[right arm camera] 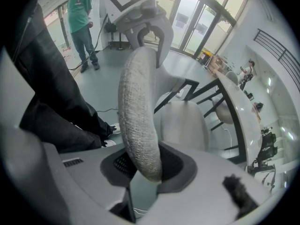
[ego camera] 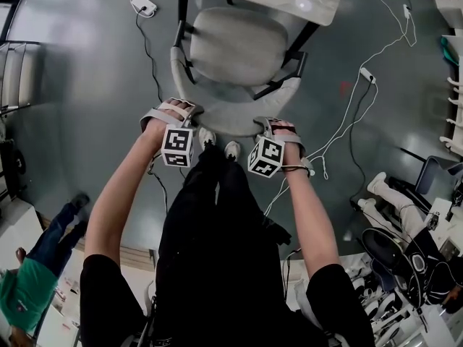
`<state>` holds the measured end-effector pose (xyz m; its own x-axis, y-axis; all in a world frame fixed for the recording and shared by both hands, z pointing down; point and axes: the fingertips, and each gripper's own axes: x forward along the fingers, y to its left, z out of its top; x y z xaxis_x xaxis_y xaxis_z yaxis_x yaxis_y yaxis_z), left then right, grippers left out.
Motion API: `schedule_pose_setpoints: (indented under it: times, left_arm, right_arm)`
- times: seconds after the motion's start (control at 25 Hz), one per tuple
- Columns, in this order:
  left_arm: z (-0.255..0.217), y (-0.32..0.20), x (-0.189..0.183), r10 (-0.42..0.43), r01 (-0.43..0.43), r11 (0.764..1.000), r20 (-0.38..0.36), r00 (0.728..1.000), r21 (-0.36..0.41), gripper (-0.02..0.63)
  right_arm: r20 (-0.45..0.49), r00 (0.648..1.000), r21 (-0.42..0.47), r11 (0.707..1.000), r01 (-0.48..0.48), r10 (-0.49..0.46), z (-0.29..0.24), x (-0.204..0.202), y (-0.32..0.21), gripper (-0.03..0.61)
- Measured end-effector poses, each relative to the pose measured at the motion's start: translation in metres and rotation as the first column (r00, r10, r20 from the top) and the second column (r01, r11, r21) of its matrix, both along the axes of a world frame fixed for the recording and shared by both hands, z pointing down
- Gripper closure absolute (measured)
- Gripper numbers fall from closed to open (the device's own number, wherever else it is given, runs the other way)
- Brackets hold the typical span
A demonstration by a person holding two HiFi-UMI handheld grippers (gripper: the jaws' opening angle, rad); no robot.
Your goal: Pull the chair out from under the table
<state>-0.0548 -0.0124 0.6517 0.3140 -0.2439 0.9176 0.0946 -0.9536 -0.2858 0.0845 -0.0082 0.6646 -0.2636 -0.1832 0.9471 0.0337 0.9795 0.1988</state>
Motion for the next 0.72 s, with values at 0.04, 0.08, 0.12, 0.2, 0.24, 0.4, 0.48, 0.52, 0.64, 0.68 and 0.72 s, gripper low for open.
schedule_pose_setpoints:
  times: [0.04,0.08,0.12,0.2,0.24,0.4,0.48,0.52,0.64,0.68,0.72]
  left_arm:
    - [0.0,0.002,0.0,-0.007,0.007,1.0,-0.001,1.0,-0.007,0.512]
    - [0.0,0.003,0.0,-0.014,0.014,1.0,-0.002,1.0,-0.014,0.512]
    - [0.0,0.003,0.001,-0.018,0.018,1.0,-0.003,1.0,-0.018,0.512]
    - [-0.002,0.005,0.003,-0.022,0.022,0.999,-0.009,1.0,-0.028,0.511]
    - [-0.002,0.006,0.004,-0.027,0.027,0.999,-0.009,1.0,-0.033,0.511]
    - [0.001,0.013,0.004,-0.051,0.051,0.997,0.003,0.999,-0.05,0.508]
    - [0.001,0.016,0.003,-0.056,0.057,0.997,0.014,0.998,-0.055,0.508]
    - [0.0,0.018,0.003,-0.058,0.059,0.997,0.019,0.998,-0.057,0.509]
    - [0.0,0.021,0.003,-0.058,0.059,0.997,0.022,0.998,-0.058,0.509]
    - [0.0,0.02,0.003,-0.058,0.059,0.997,0.024,0.998,-0.053,0.509]
    - [-0.001,0.019,0.003,-0.058,0.059,0.997,0.027,0.998,-0.047,0.509]
  right_arm:
    - [0.001,1.0,0.0,1.0,0.002,-0.002,0.0,-0.001,0.0,0.476]
    - [0.003,1.0,-0.001,1.0,0.004,-0.004,0.0,-0.001,0.001,0.476]
    - [0.004,1.0,-0.002,1.0,0.006,-0.006,0.0,-0.001,0.001,0.476]
    - [0.002,1.0,-0.005,1.0,0.01,-0.01,0.0,0.001,0.003,0.477]
    - [0.002,1.0,-0.006,1.0,0.011,-0.011,0.0,0.001,0.004,0.477]
    - [0.007,1.0,-0.014,1.0,0.016,-0.016,0.001,0.001,0.011,0.477]
    - [0.01,1.0,-0.018,1.0,0.023,-0.023,0.001,0.0,0.015,0.477]
    - [0.011,1.0,-0.014,1.0,0.027,-0.027,0.001,0.001,0.015,0.479]
    - [0.008,0.999,0.002,0.999,0.035,-0.035,0.001,0.002,0.016,0.48]
    - [0.009,0.999,0.004,0.999,0.037,-0.037,0.001,0.001,0.016,0.48]
    - [0.011,0.999,0.006,0.999,0.039,-0.039,0.001,0.001,0.016,0.48]
